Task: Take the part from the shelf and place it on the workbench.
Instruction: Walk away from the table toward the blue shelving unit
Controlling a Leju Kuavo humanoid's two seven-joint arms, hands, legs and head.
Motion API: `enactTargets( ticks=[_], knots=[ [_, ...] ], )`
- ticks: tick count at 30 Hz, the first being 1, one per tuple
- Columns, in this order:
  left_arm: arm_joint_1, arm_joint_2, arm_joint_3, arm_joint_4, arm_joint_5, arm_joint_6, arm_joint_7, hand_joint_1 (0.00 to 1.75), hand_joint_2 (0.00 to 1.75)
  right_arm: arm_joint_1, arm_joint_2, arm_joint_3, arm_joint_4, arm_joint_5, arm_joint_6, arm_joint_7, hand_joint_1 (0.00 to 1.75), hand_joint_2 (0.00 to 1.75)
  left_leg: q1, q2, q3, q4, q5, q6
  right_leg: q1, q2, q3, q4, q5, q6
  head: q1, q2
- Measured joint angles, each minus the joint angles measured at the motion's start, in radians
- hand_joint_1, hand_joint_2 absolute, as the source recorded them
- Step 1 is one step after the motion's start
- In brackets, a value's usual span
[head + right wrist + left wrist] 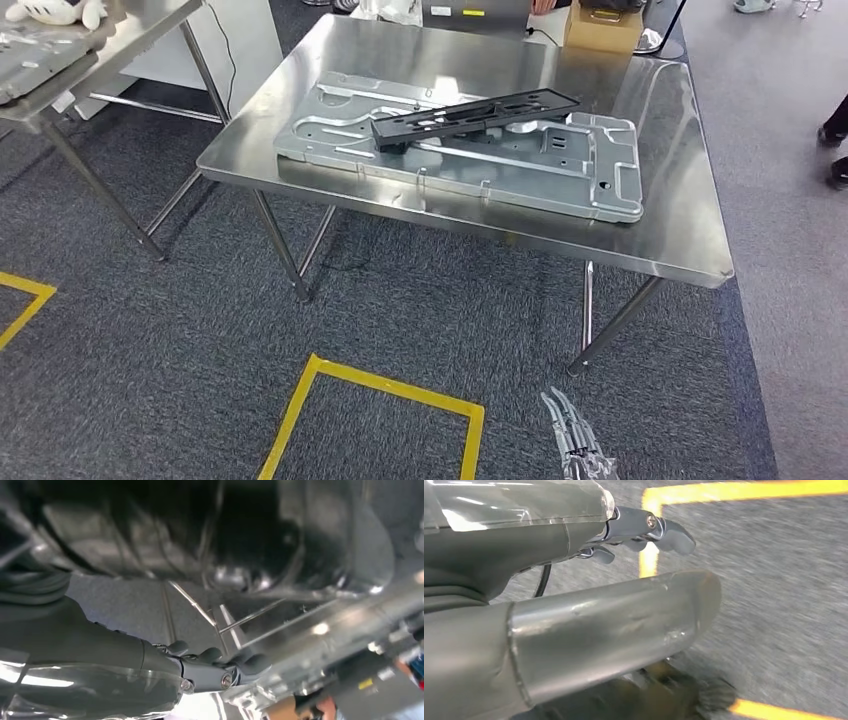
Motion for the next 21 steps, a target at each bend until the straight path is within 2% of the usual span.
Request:
enactTargets(
  ticks=[2,3,4,5,6,7,8,9,10,12,13,15,17,18,19,20,21],
  knots=[
    [0.005,0.001,0.0,0.002,0.003,0.003,0.005,0.0,0.0,0.006,0.092,-0.167,0.105,0.008,0.023,-0.05,0.0,0.0,-0.002,-0.005,-0.024,0.003,0.018,0.007,-0.002,0.009,-0.039,0.127,-0.086,0.007,0.0,0.0],
    [0.005,0.001,0.0,0.002,0.004,0.003,0.007,0.0,0.0,0.004,0.124,-0.238,0.166,0.008,0.014,-0.041,0.0,0.0,-0.003,-0.01,-0.037,0.006,0.026,0.007,-0.002,0.009,-0.046,0.174,-0.11,0.008,0.0,0.0],
    [0.006,0.001,-0.001,0.002,0.005,0.004,0.008,0.0,0.0,0.003,0.149,-0.304,0.229,0.007,0.002,-0.024,0.0,0.0,-0.004,-0.018,-0.048,0.011,0.033,0.005,-0.002,0.01,-0.035,0.187,-0.116,0.008,0.0,0.0],
    [0.007,0.001,-0.001,0.002,0.005,0.004,0.009,0.0,0.0,0.002,0.17,-0.361,0.29,0.005,-0.007,-0.008,0.0,0.0,-0.004,-0.027,-0.058,0.016,0.037,0.003,-0.002,0.012,-0.003,0.161,-0.104,0.006,0.0,0.0],
    [0.007,0.0,-0.001,0.002,0.006,0.004,0.009,0.0,0.0,0.0,0.19,-0.41,0.345,0.001,-0.013,0.004,0.0,0.0,-0.005,-0.035,-0.066,0.023,0.039,0.001,-0.002,0.02,0.046,0.1,-0.081,0.003,0.0,0.0],
    [0.006,0.0,-0.002,0.002,0.006,0.004,0.009,0.0,0.0,-0.002,0.206,-0.45,0.392,-0.001,-0.017,0.013,0.0,0.0,-0.005,-0.043,-0.073,0.03,0.041,-0.001,-0.002,0.039,0.097,0.025,-0.065,-0.003,0.0,0.0],
    [0.005,-0.001,-0.002,0.002,0.006,0.004,0.009,0.0,0.0,-0.006,0.221,-0.481,0.432,-0.003,-0.019,0.018,0.0,0.0,-0.006,-0.05,-0.081,0.037,0.042,-0.005,-0.001,0.056,0.136,-0.038,-0.053,-0.009,0.0,0.0],
    [0.002,-0.002,-0.002,0.002,0.006,0.004,0.009,0.0,0.0,-0.009,0.235,-0.506,0.463,-0.004,-0.021,0.021,0.0,0.0,-0.007,-0.056,-0.089,0.043,0.044,-0.009,-0.001,0.069,0.158,-0.079,-0.049,-0.014,0.0,0.0],
    [0.0,-0.002,-0.002,0.003,0.006,0.004,0.009,0.0,0.0,-0.011,0.245,-0.524,0.486,-0.004,-0.022,0.023,0.0,0.0,-0.007,-0.061,-0.096,0.047,0.046,-0.014,0.0,0.074,0.164,-0.096,-0.051,-0.018,0.0,0.0],
    [-0.002,-0.001,-0.002,0.003,0.006,0.004,0.009,0.0,0.0,-0.013,0.261,-0.549,0.52,-0.005,-0.025,0.025,0.0,0.0,-0.006,-0.072,-0.105,0.051,0.049,-0.025,-0.001,0.057,0.16,-0.099,-0.044,-0.025,0.0,0.0],
    [-0.002,0.0,-0.003,0.004,0.006,0.004,0.009,0.0,0.0,-0.015,0.268,-0.56,0.537,-0.006,-0.026,0.027,0.0,0.0,-0.005,-0.065,-0.109,0.059,0.043,-0.03,-0.002,0.047,0.159,-0.102,-0.04,-0.031,0.0,0.0],
    [-0.003,0.001,-0.003,0.005,0.006,0.004,0.009,0.0,0.0,-0.02,0.282,-0.58,0.566,-0.014,-0.025,0.038,0.0,0.0,-0.003,-0.034,-0.139,0.126,-0.004,-0.04,-0.005,0.023,0.155,-0.108,-0.033,-0.045,0.0,0.0],
    [-0.005,0.0,-0.003,0.005,0.006,0.004,0.009,0.0,0.0,-0.024,0.294,-0.598,0.592,-0.032,-0.013,0.067,0.0,0.0,0.001,-0.011,-0.198,0.252,-0.075,-0.05,-0.005,-0.002,0.147,-0.108,-0.03,-0.05,0.0,0.0],
    [-0.005,0.0,-0.003,0.005,0.006,0.004,0.009,0.0,0.0,-0.029,0.298,-0.606,0.611,-0.046,-0.004,0.086,0.0,0.0,0.003,-0.007,-0.22,0.305,-0.096,-0.055,-0.004,-0.015,0.142,-0.108,-0.028,-0.05,0.0,0.0],
    [-0.005,0.001,-0.003,0.005,0.006,0.004,0.008,0.0,0.0,-0.039,0.301,-0.617,0.637,-0.064,0.006,0.105,0.0,0.0,0.005,-0.004,-0.227,0.328,-0.098,-0.058,-0.004,-0.028,0.139,-0.107,-0.027,-0.049,0.0,0.0],
    [-0.004,0.001,-0.003,0.005,0.005,0.004,0.007,0.0,0.0,-0.052,0.303,-0.629,0.669,-0.085,0.013,0.123,0.0,0.0,0.007,0.0,-0.214,0.311,-0.081,-0.06,-0.004,-0.04,0.136,-0.106,-0.026,-0.048,0.0,0.0],
    [-0.003,0.002,-0.003,0.005,0.005,0.004,0.006,0.0,0.0,-0.068,0.306,-0.642,0.706,-0.106,0.018,0.138,0.0,0.0,0.008,0.008,-0.182,0.258,-0.05,-0.06,-0.005,-0.051,0.135,-0.104,-0.024,-0.046,0.0,0.0]
  ],
)
